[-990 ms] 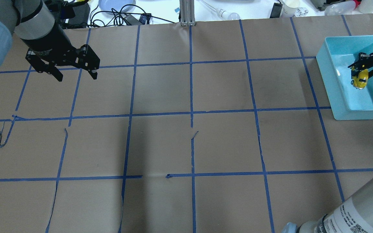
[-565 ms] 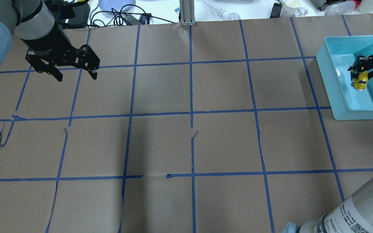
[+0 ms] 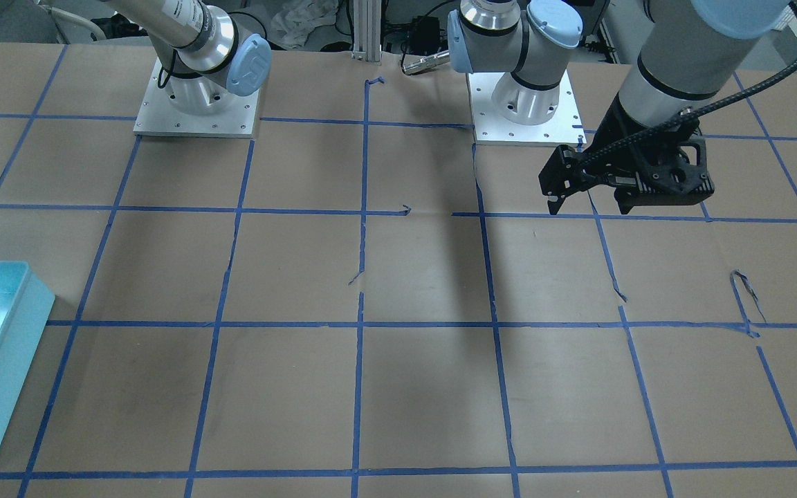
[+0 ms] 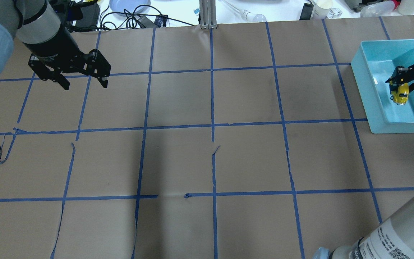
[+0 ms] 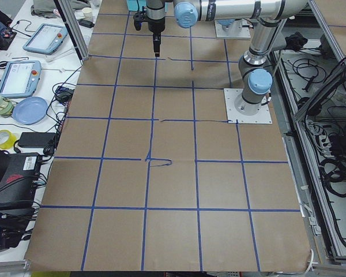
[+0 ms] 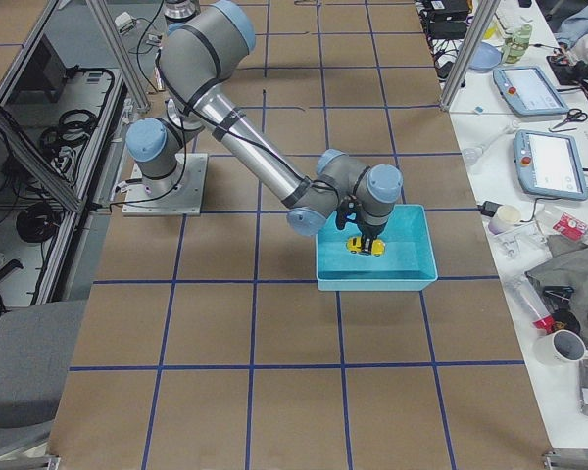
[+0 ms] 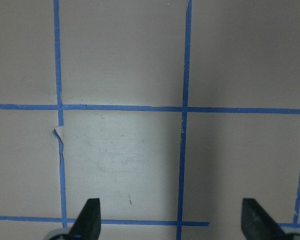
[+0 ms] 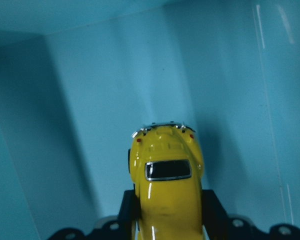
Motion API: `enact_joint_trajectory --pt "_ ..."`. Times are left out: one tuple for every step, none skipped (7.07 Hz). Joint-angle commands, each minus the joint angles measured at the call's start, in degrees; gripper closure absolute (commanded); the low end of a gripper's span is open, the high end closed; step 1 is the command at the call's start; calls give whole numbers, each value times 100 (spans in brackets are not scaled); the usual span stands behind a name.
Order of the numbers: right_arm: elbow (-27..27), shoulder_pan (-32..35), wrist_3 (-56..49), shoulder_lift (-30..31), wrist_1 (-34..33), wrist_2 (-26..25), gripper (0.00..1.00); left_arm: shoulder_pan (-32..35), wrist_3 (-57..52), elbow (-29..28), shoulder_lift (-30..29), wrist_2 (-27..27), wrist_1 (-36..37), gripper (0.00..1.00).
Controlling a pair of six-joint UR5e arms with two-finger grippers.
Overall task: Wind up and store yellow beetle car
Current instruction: 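Open the right gripper to release the car in the bin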
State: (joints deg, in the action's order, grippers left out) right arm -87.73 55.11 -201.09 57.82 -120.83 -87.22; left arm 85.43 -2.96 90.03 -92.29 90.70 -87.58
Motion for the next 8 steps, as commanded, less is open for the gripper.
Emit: enact_joint_trajectory --pt "-51 0 43 10 7 3 16 0 6 -2 -9 0 13 0" --pt "-16 0 148 28 7 -31 7 0 -3 6 0 0 13 0" --pt "45 -9 288 71 24 -58 7 0 6 6 0 0 13 0" --pt "45 0 577 228 51 -180 8 0 6 -2 0 0 13 0" --pt "72 0 1737 561 77 -164 11 0 6 -3 -9 -9 13 0" --pt "89 52 3036 790 208 -111 14 0 -3 -3 -9 0 22 0" --pt "98 183 4267 1036 583 -76 14 0 -3 -3 0 0 22 0" --pt "107 428 5568 1247 987 -76 14 0 -3 -3 0 0 30 0"
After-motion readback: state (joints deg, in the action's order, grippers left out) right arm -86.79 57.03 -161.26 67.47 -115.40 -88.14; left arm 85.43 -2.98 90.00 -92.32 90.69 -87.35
